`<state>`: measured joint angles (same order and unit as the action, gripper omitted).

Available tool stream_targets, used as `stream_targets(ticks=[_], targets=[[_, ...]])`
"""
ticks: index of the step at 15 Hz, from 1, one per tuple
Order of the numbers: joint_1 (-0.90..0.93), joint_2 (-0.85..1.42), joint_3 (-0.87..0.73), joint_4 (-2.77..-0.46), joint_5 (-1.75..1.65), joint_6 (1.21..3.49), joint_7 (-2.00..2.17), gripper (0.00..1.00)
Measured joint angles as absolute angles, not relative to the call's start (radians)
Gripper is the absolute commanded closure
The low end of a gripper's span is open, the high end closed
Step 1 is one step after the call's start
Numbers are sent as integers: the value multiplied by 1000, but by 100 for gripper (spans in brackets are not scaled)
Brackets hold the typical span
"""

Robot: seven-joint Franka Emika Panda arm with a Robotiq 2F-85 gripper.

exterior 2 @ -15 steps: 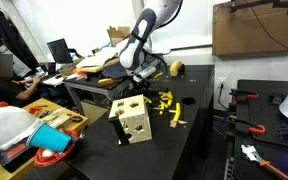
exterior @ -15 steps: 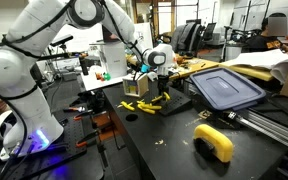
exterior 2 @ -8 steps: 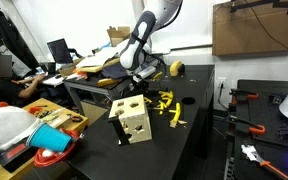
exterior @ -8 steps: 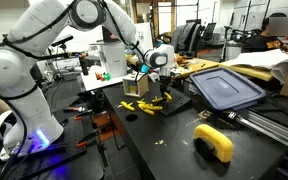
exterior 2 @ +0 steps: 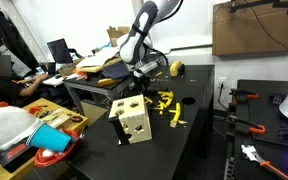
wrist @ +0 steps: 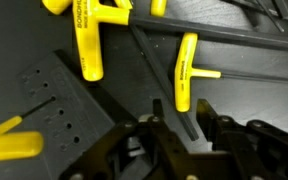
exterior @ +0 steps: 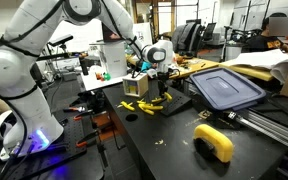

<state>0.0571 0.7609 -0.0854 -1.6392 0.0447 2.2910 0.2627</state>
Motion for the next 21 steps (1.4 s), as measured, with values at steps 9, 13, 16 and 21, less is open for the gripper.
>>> stream_targets(ticks=[9, 13, 16, 21], targets=[[62, 587, -57, -1851, 45, 2264, 262, 0], [62, 595, -43, -1851, 69, 2266, 265, 0], [62, 623, -41, -1827, 92, 2268, 304, 0], [56, 699, -52, -1746, 123, 2268, 383, 0]])
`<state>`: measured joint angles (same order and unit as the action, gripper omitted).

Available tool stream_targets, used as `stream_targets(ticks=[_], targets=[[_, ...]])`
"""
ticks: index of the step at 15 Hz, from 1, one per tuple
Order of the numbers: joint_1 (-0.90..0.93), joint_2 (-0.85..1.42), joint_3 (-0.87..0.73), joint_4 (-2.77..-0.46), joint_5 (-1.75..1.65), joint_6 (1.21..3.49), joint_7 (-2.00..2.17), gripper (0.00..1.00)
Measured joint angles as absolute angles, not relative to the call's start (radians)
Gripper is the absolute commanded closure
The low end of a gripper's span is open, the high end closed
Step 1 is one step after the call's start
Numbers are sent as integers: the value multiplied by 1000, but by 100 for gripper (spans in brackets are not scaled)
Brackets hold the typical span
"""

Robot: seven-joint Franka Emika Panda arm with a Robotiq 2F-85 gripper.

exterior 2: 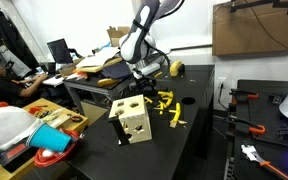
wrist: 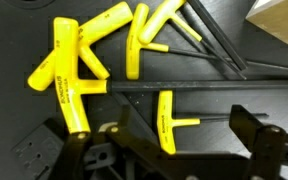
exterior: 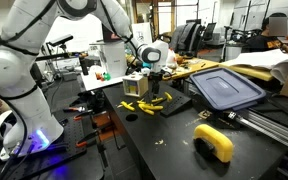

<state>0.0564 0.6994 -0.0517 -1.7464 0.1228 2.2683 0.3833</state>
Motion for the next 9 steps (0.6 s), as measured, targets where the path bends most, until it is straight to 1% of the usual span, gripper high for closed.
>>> stream_targets(ticks=[5, 6, 7, 8, 9], targets=[[42, 769, -63, -1682, 142, 2268, 407, 0], [40, 780, -65, -1671, 142, 2268, 407, 25], [37, 790, -65, -1660, 142, 2268, 407, 26], [35, 799, -65, -1649, 142, 2268, 407, 32], [33, 807, -65, -1639, 142, 2268, 407, 42]])
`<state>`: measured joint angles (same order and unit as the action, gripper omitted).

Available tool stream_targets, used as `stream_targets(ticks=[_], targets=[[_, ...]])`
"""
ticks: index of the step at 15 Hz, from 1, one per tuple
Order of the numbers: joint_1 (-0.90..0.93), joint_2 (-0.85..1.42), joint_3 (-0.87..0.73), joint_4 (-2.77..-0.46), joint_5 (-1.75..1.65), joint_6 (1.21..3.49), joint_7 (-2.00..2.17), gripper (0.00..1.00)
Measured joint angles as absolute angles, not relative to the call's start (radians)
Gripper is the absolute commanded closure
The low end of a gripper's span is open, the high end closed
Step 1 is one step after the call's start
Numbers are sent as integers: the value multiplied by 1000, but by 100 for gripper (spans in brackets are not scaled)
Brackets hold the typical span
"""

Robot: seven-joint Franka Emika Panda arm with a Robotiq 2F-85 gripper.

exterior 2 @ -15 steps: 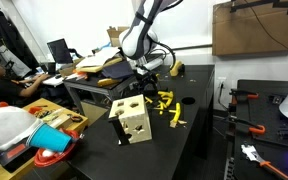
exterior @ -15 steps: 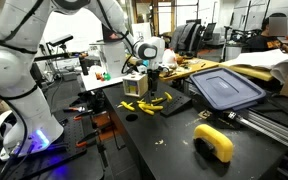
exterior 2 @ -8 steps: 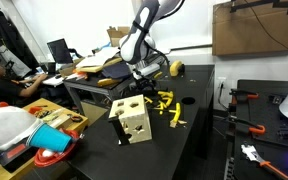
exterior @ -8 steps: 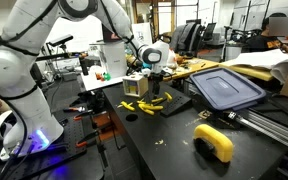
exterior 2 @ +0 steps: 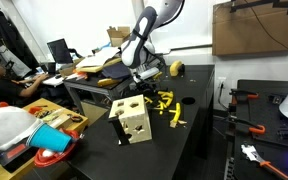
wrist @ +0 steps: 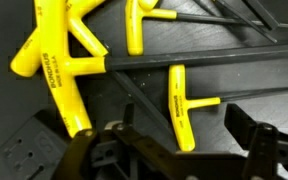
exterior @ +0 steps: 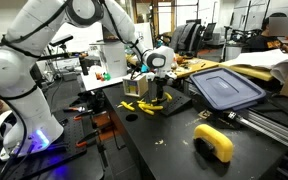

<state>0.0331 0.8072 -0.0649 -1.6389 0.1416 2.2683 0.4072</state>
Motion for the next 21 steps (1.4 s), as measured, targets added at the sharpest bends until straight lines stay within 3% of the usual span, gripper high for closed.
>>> stream_targets(ticks=[8, 17, 21], targets=[[25, 817, -65, -1606, 142, 2257, 407, 99], [25, 805, -63, -1608, 143, 2252, 406, 96], [45, 685, -120, -1700, 92, 2257, 418, 96]])
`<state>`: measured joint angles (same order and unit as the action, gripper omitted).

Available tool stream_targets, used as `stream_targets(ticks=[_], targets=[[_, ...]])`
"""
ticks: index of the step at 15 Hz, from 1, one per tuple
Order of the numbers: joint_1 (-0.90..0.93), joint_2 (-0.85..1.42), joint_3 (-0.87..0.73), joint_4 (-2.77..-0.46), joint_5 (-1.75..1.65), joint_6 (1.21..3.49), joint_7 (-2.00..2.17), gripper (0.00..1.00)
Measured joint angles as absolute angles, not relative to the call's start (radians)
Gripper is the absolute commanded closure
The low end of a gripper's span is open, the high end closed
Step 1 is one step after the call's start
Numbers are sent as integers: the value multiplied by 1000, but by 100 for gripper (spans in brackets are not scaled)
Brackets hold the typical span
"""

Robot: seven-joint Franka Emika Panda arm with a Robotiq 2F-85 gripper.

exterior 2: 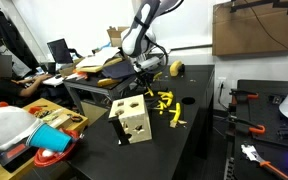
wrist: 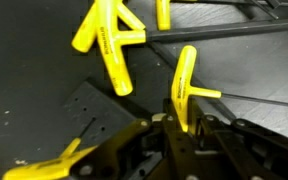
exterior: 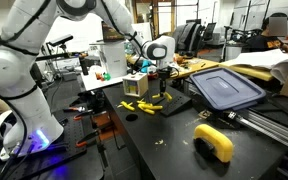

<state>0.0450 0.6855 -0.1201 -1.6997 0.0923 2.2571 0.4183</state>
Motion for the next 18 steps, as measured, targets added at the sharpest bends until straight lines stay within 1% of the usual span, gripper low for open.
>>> stream_targets(ticks=[4, 7, 10, 13, 18], targets=[[75, 487, -196, -1841, -52, 2266, 459, 96], [106, 332, -237, -1942, -248, 2267, 546, 96], [131, 196, -236, -2022, -482, 2265, 662, 96], [138, 92, -176, -2080, -687, 2247, 772, 96], [148, 18, 6, -2136, -864, 2179, 875, 96]])
